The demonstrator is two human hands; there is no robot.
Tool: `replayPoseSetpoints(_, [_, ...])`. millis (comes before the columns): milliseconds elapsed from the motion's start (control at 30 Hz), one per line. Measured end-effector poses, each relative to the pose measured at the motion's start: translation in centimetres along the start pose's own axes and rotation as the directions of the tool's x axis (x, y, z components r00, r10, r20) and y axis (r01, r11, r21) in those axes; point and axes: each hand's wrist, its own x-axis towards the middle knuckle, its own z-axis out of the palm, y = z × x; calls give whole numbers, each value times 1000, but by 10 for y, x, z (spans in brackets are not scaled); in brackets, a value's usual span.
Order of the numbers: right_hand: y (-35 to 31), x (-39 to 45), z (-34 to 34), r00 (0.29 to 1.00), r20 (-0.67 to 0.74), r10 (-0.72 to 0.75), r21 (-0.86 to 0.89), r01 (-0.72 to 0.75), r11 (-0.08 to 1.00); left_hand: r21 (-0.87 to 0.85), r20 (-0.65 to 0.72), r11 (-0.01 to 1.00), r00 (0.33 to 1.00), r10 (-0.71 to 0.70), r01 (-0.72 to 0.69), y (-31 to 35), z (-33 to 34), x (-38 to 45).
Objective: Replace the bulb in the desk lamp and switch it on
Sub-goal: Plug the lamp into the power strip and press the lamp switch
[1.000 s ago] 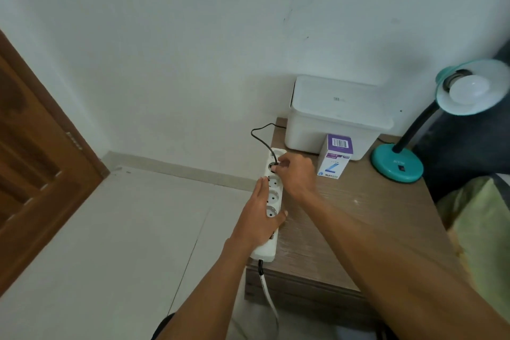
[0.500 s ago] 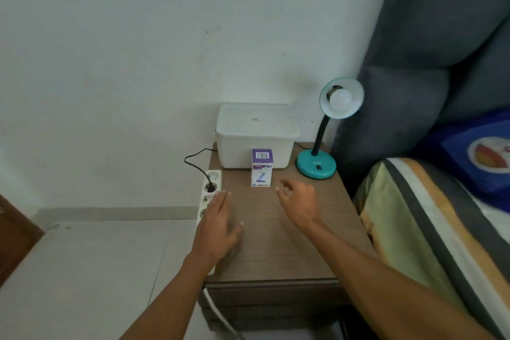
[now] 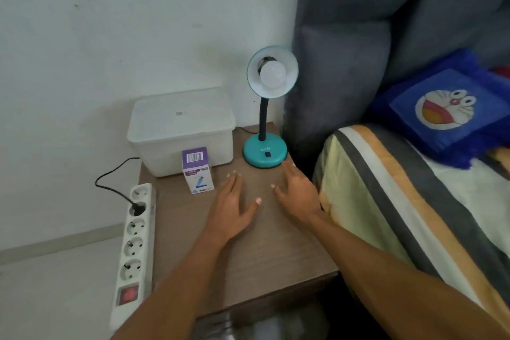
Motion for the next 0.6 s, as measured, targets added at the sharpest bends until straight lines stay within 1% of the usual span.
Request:
replayPoseSetpoints(100, [11, 20, 13, 997, 68, -44, -55, 48, 997, 10, 3, 999, 999, 51, -51, -3, 12, 28])
replayPoseSetpoints(200, [19, 42, 26, 990, 101, -97, -61, 103, 993, 29, 26, 993, 993, 114, -115, -9, 22, 51])
replayPoseSetpoints(300, [25, 62, 35, 986, 89, -141, -50, 146, 988, 49, 79, 989, 987, 137, -141, -13, 29, 66])
replayPoseSetpoints(433, [34, 72, 46, 974, 78, -213, -54, 217, 975, 137, 128, 977, 981, 146, -163, -13, 38, 73])
replayPoseSetpoints(600, [39, 70, 56, 965, 35, -261, -82, 263, 961, 178, 141, 970, 980, 141, -165, -14, 38, 71])
